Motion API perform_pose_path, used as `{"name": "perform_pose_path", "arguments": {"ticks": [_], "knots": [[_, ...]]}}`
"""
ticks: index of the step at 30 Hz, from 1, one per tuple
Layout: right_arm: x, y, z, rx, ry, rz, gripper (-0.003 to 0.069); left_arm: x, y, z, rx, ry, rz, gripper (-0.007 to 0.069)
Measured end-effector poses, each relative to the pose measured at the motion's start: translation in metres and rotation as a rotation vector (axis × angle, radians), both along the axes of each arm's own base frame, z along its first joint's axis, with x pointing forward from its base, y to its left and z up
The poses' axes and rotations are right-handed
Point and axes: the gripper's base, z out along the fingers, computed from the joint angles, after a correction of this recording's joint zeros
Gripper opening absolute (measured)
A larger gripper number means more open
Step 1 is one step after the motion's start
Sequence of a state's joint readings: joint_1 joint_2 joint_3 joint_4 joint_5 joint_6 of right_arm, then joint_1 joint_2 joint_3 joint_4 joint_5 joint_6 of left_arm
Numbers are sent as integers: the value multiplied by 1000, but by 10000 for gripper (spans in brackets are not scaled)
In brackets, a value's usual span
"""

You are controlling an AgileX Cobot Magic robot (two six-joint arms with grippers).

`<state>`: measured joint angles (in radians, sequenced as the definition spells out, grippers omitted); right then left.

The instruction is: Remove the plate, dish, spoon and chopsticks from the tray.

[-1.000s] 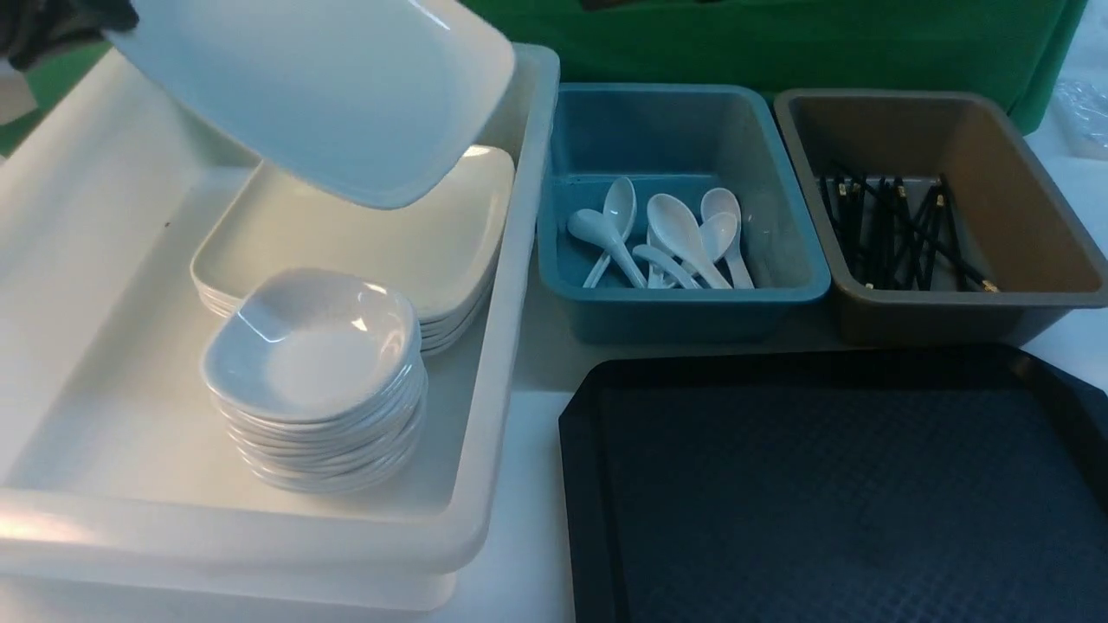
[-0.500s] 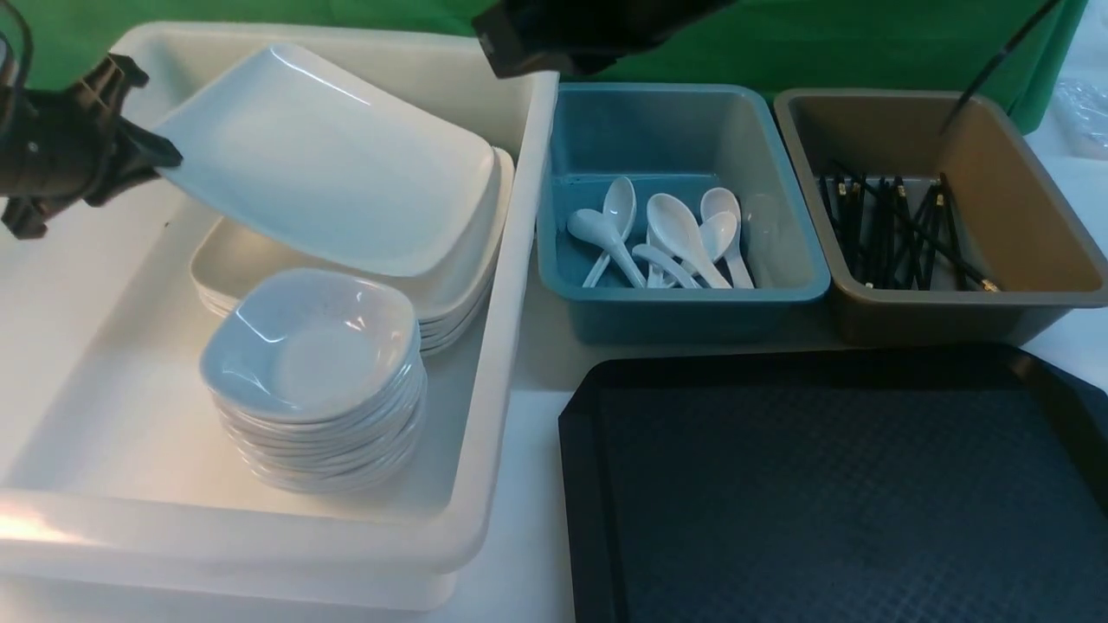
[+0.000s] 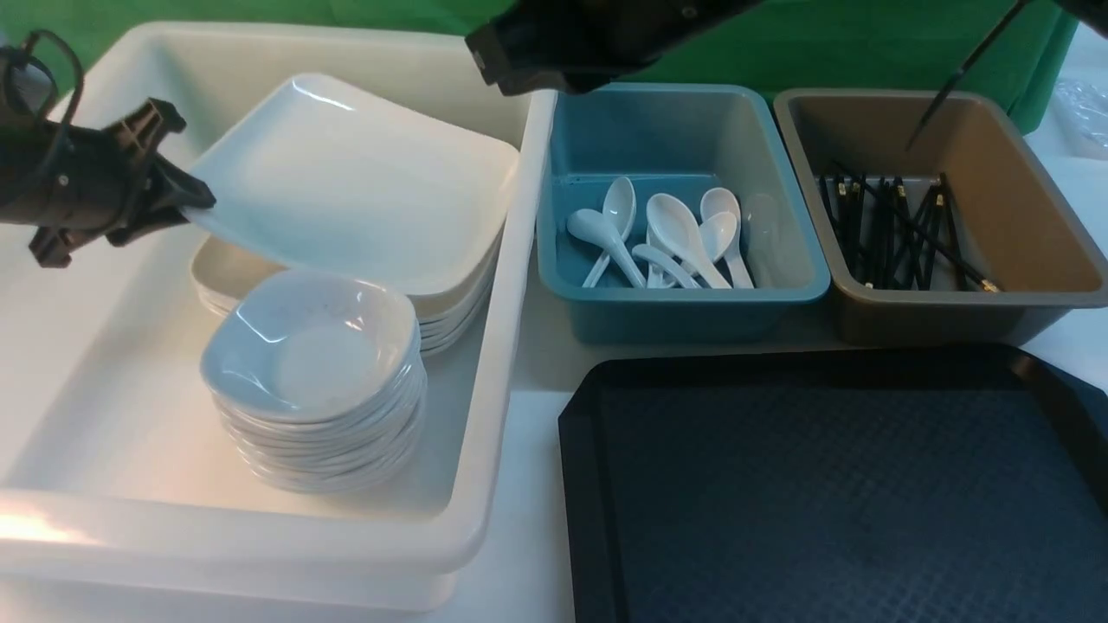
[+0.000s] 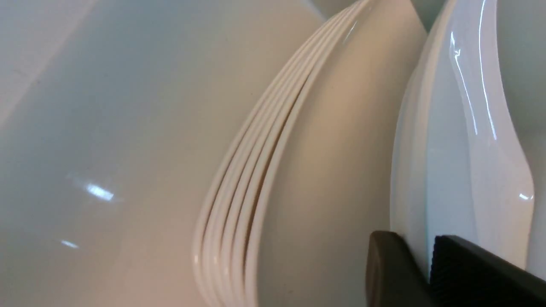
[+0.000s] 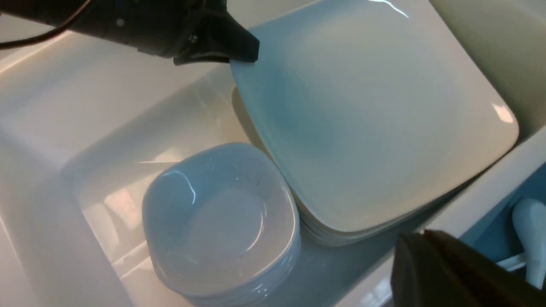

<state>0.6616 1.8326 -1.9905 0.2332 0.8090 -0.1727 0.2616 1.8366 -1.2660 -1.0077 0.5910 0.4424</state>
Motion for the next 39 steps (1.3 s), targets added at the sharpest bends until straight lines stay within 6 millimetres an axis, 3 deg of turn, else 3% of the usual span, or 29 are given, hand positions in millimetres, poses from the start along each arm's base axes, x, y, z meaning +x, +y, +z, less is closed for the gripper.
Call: {"name": "perform_pose_path", "arguments": {"ticks": [1, 3, 5, 9, 13, 16, 21, 22, 24, 27, 29, 32, 35, 39], "knots": [[0, 0, 0, -1, 1, 0, 24, 0, 0, 0, 3, 3, -3, 205], [0, 0, 0, -4, 5, 1, 24, -4, 1, -4, 57, 40, -40, 337], [-1, 0, -1, -9, 11, 3, 24, -5, 2, -5, 91, 57, -66, 405], [-2, -1, -3, -28, 31, 9, 24, -12, 5, 1, 192, 73, -98, 494], [-4, -2, -5, -45, 54, 12, 24, -19, 7, 20, 258, 43, -99, 508], [-6, -4, -3, -51, 57, 14, 25, -30, 1, 47, 309, -28, -139, 449], [-13, -14, 13, -31, 25, -1, 27, -54, -27, 92, 350, -137, -260, 188], [-17, -21, 23, -16, 13, -20, 28, -66, -41, 108, 365, -185, -311, 106], [-28, -37, 43, 11, -26, -44, 28, -85, -67, 131, 380, -253, -407, 38], [-53, -63, 79, 46, -116, -92, 28, -118, -104, 159, 393, -353, -552, 9], [-74, -86, 105, 71, -205, -147, 28, -151, -131, 174, 396, -437, -662, 3], [-102, -114, 130, 111, -298, -219, 28, -186, -149, 182, 391, -510, -752, 2], [-129, -141, 140, 143, -374, -282, 28, -222, -155, 186, 384, -590, -794, 2], [-162, -167, 128, 213, -447, -308, 28, -262, -146, 184, 388, -697, -761, 2]]}}
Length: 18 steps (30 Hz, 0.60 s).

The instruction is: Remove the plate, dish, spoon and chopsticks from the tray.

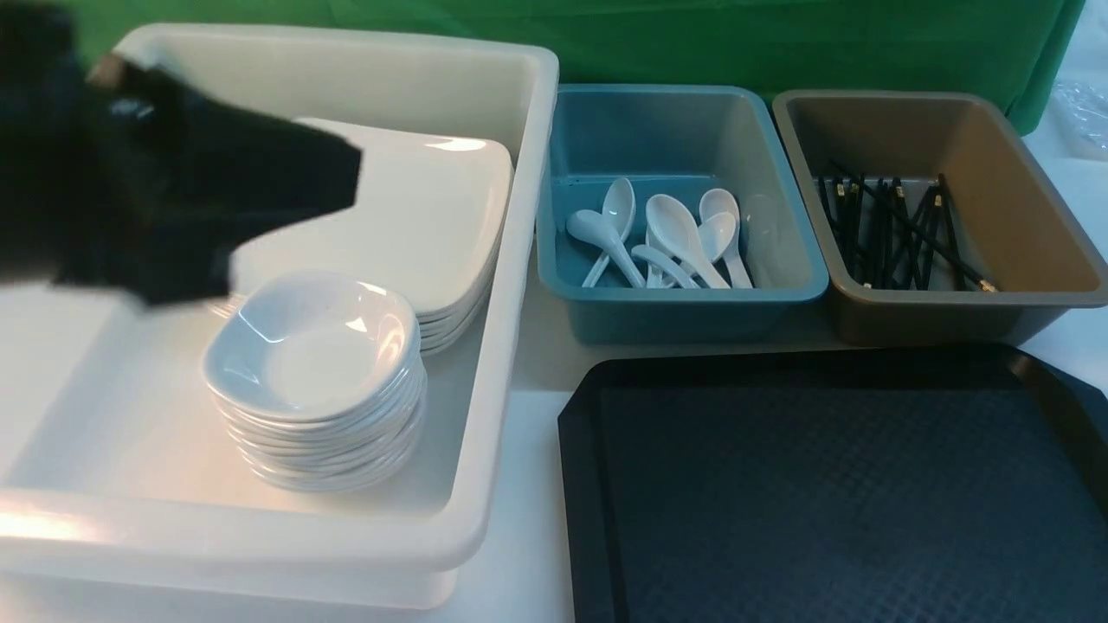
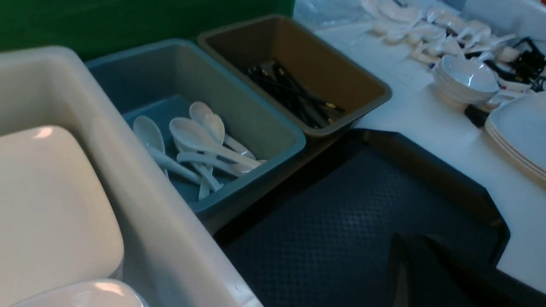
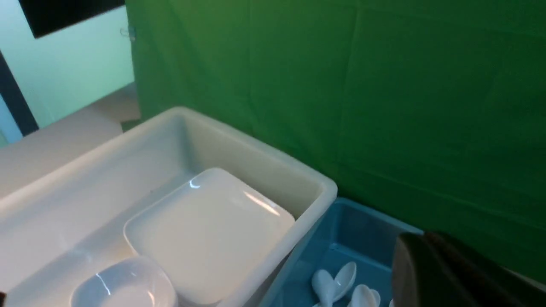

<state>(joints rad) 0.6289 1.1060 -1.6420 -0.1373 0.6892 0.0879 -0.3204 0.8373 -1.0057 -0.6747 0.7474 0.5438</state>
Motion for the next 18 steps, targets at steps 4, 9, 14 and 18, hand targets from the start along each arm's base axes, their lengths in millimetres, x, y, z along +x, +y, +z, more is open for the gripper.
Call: {"name": "perform_pose_path", "arguments": {"ticks": [4, 9, 14, 18], "knots": [[-31, -21, -39, 85, -114, 20, 28, -35, 16, -14, -46, -91, 56, 2], [-80, -49, -109, 244, -342, 81, 28, -68, 29, -49, -79, -133, 89, 2], [-112, -69, -179, 363, -444, 118, 42, -82, 35, -84, -104, -109, 113, 2], [-121, -75, -202, 381, -461, 123, 65, -81, 36, -99, -116, -88, 135, 2]]}}
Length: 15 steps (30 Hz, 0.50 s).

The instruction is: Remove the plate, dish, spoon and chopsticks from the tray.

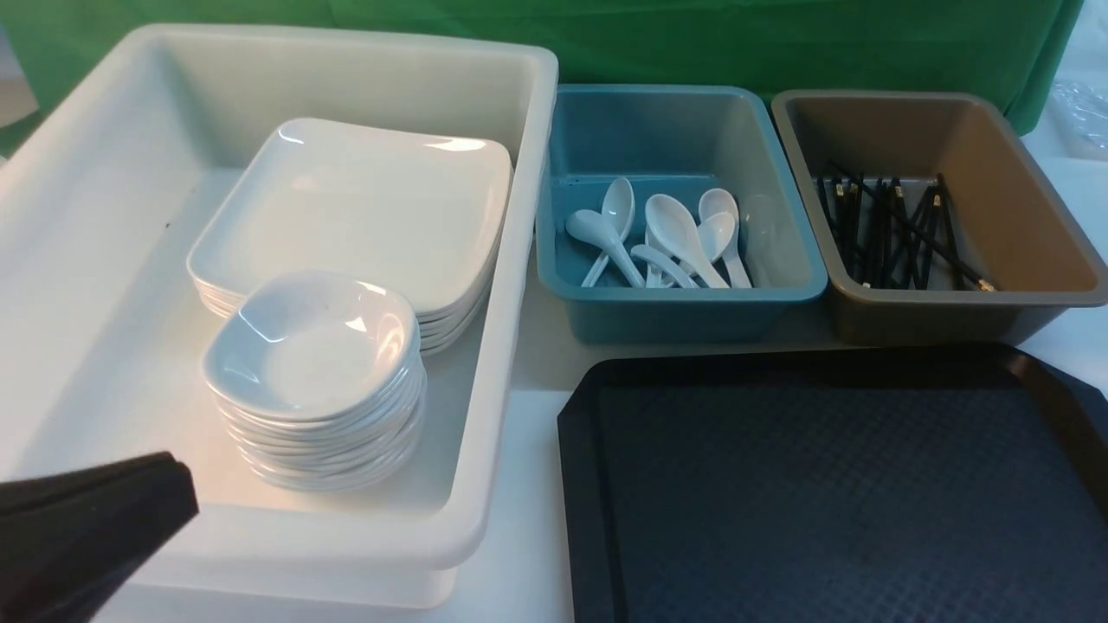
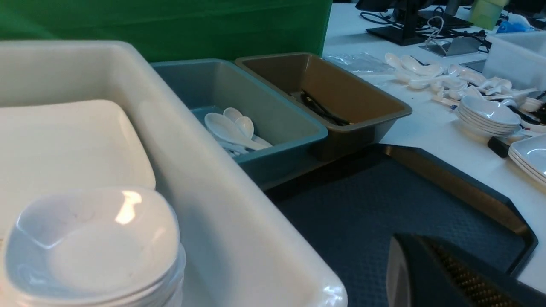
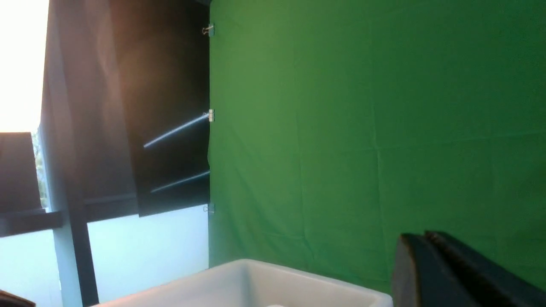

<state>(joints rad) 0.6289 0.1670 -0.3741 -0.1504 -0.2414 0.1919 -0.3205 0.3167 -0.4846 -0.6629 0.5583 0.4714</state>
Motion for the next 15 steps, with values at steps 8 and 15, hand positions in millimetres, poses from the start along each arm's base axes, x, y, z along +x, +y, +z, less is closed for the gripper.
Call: {"name": "perform_pose_path", "arguments": {"ticks": [8, 15], "knots": [[-12, -9, -11, 38, -52, 2, 139, 9, 4, -14, -29, -28, 83, 3], [-12, -9, -11, 39, -52, 2, 160, 11, 5, -12, -34, -51, 102, 4]]}}
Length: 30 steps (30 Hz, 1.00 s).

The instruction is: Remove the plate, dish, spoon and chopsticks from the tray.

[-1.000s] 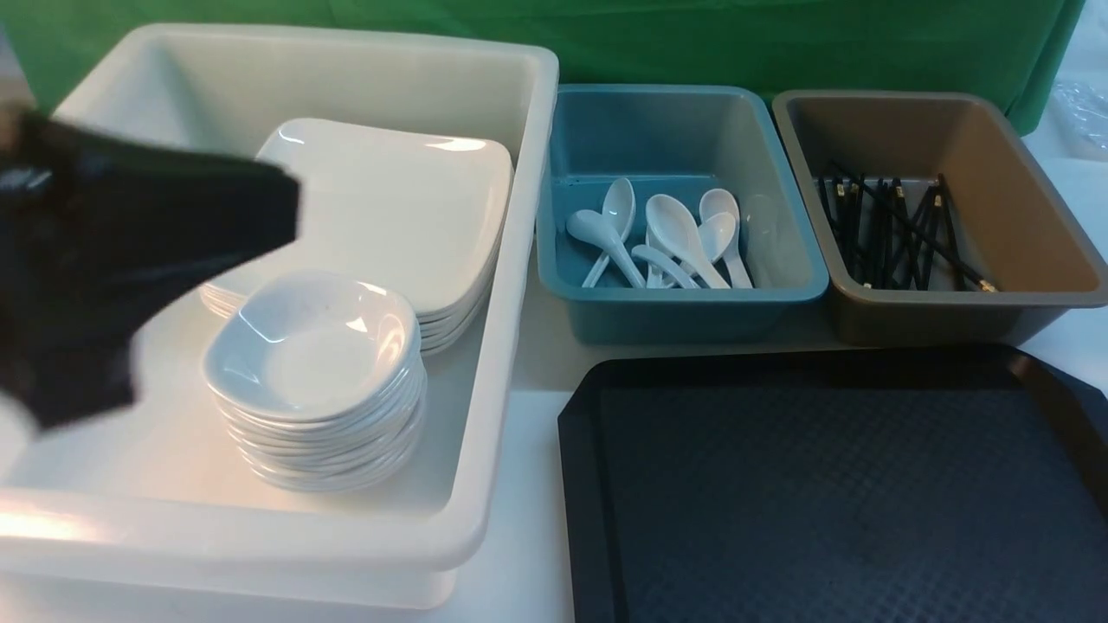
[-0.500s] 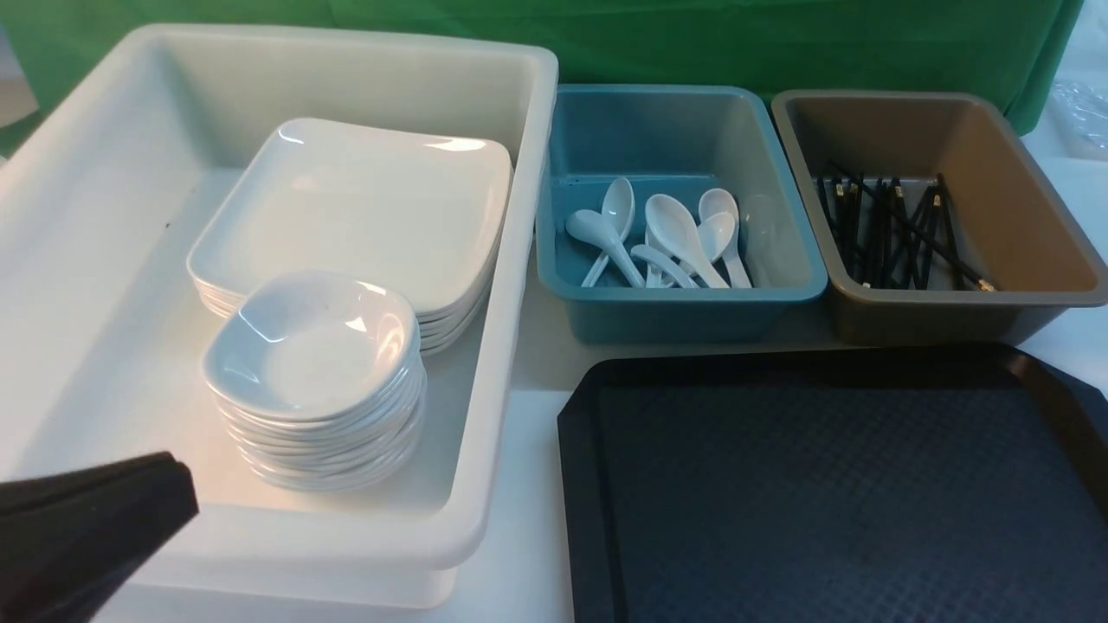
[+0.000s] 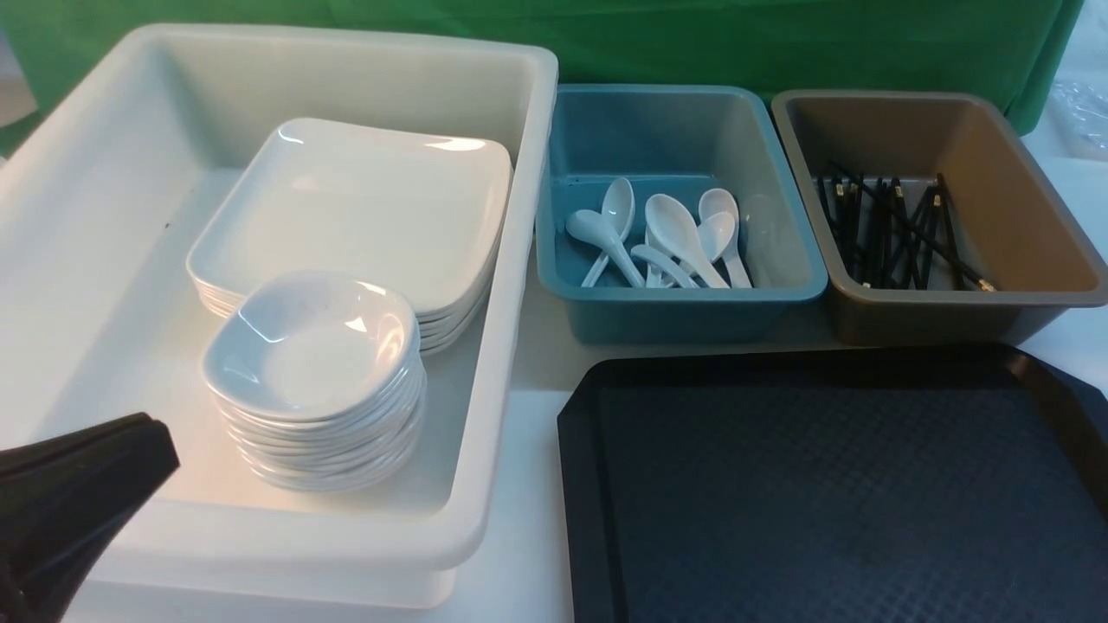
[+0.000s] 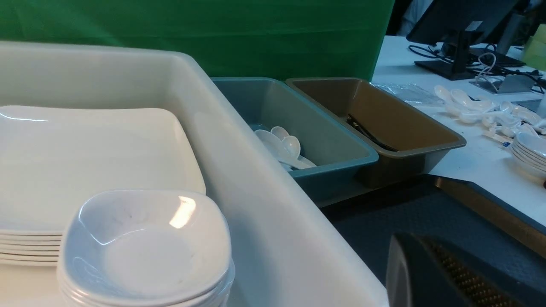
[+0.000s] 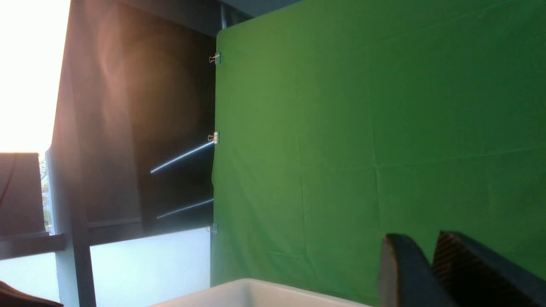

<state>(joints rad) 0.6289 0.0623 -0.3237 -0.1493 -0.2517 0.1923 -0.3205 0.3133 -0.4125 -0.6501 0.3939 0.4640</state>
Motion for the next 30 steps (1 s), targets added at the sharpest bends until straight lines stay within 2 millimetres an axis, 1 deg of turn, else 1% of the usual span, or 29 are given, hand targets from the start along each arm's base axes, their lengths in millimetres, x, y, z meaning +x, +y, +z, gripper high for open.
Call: {"name": "perform_pose_path", "arguments": {"ticks": [18, 21, 23, 26, 28, 30], "knots": [[0, 0, 0, 0, 0, 0, 204, 2, 3, -1, 101, -41, 22, 4], [0, 0, 0, 0, 0, 0, 207, 1, 6, -3, 99, -45, 51, 4], [0, 0, 0, 0, 0, 0, 209, 0, 11, -9, 68, -56, 115, 4], [0, 0, 0, 0, 0, 0, 215, -1, 22, -23, 18, -89, 238, 4], [0, 0, 0, 0, 0, 0, 218, -1, 27, -36, 1, -104, 314, 4], [0, 0, 0, 1, 1, 0, 225, -3, 33, -52, -2, -112, 400, 4]]}}
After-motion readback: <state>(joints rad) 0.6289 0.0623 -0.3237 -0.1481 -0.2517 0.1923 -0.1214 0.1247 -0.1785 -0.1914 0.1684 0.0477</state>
